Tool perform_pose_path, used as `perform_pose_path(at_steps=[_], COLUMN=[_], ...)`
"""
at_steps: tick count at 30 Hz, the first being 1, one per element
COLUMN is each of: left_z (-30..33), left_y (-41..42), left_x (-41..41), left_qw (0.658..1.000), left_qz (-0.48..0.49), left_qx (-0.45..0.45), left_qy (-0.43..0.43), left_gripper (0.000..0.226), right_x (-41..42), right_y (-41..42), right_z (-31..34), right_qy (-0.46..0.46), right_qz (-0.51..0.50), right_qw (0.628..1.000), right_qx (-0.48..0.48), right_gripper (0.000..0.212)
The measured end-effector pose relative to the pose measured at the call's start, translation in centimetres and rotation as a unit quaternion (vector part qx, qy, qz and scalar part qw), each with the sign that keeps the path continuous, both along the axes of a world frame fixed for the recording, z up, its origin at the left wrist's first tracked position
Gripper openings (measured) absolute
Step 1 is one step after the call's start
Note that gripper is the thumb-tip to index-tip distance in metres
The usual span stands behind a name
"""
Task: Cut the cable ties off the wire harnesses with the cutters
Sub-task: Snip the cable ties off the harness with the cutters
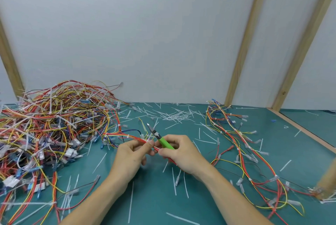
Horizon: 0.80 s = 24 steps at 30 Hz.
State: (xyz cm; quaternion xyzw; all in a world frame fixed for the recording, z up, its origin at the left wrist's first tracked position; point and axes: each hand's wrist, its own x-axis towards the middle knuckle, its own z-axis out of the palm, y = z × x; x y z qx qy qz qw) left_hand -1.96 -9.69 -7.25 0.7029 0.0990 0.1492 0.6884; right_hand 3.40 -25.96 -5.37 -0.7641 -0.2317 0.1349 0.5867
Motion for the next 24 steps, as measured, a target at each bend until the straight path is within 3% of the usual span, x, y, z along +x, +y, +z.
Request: perform_pose_path(at_steps=[6, 12, 24], left_z=[0.05, 0.24, 0.18], left_y=[-0.16, -0.26, 0.10], left_x=[-0.02, -0.35, 0.20], left_qw=[0.999, 0.996, 0.996], left_qz=[-0.031, -0.084, -0.058], left_qx=[0.023, 0.018, -0.072], left_qy=[-0.004, 0.003, 0.007], left_gripper=[0.028, 0.027, 0.034], right_x=[-0.01, 0.04, 0.02], right_y=[0.39, -0.01, 0.36], right_z=[-0.19, 0.20, -0.04], right_qy=[-0.037, 0.025, -0.025], right_qz=[-0.082, -0.041, -0.033], right_qw=[0.996, 0.995, 0.992], right_qx=[0.002, 0.087, 0.123], right_gripper=[0.010, 0.031, 0.016])
